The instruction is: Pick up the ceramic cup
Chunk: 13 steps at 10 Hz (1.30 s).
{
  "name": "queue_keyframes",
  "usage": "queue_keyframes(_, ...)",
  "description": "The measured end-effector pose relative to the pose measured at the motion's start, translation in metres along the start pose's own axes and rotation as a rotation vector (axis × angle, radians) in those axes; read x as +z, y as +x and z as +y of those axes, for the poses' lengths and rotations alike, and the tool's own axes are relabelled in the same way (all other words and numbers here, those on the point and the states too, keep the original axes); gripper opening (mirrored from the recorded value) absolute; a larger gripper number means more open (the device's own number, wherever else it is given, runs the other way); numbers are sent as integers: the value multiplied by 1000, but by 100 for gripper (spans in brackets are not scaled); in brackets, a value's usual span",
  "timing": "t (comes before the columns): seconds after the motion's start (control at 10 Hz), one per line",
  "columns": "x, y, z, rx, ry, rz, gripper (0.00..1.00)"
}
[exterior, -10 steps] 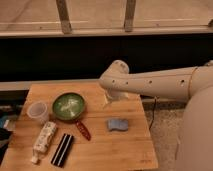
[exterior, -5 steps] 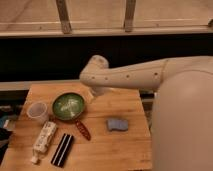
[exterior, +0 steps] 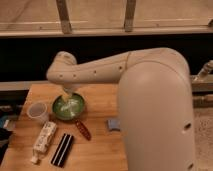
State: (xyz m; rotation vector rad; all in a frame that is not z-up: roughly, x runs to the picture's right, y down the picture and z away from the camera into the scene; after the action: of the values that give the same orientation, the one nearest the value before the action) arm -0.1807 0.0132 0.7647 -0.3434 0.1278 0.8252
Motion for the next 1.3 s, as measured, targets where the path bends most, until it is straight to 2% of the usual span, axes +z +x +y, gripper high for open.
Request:
queue_keyframes(0.2, -35, -30, 37, -87, -44, -52, 80)
queue_keyframes(0.3, -47, -36, 48, -106, -64, -72, 80)
queue_keyframes(1.0, -46, -37, 47, -110, -68, -77, 80)
queue_keyframes(1.1, -44, -40, 47, -116, -76, -92, 80)
queue_keyframes(1.3, -40, -62, 60, -144, -107, -132, 80)
